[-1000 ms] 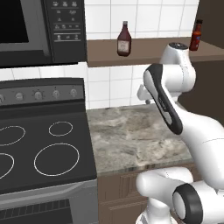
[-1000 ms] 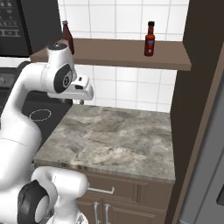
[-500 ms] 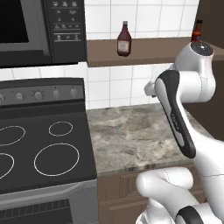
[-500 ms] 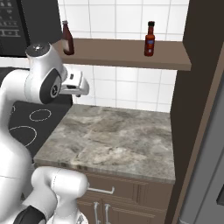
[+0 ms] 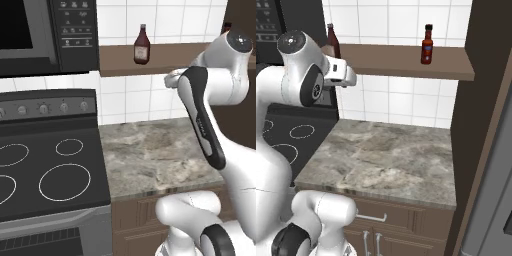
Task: Take 2 condiments from the cabinet and move them on the counter near the stove.Make sure the condiments are lined up with each other, next to each other.
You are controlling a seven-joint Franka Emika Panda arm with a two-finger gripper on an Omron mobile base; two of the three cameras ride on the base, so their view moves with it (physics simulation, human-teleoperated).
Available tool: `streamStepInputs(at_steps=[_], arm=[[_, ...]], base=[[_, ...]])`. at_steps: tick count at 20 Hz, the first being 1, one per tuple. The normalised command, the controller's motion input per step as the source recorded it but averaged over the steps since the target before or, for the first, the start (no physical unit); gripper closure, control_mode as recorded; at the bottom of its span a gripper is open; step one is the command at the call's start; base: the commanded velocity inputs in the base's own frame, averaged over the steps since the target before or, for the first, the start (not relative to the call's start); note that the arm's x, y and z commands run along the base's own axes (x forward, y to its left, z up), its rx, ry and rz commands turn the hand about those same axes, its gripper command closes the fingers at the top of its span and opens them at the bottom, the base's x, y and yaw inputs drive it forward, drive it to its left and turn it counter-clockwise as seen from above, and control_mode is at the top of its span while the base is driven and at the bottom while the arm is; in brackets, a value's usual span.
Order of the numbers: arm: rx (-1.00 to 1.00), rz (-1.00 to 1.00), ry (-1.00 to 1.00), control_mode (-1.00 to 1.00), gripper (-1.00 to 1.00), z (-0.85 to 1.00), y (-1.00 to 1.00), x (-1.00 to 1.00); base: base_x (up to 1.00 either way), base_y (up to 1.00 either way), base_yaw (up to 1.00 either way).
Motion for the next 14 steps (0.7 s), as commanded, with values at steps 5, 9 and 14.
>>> streamStepInputs(at_steps=[5, 9, 14], arm=[[0.02, 0.14, -0.14, -1.0, -1.0, 0.2, 0.11, 0.63], [0.03, 0.18, -0.17, -1.0, -1.0, 0.18, 0.11, 0.62], [0.01, 0.13, -0.11, -1.0, -1.0, 0.38, 0.19, 0.53]], base=[[0.0, 0.0, 0.0], [0.0, 0.0, 0.0], [0.0, 0.0, 0.0]])
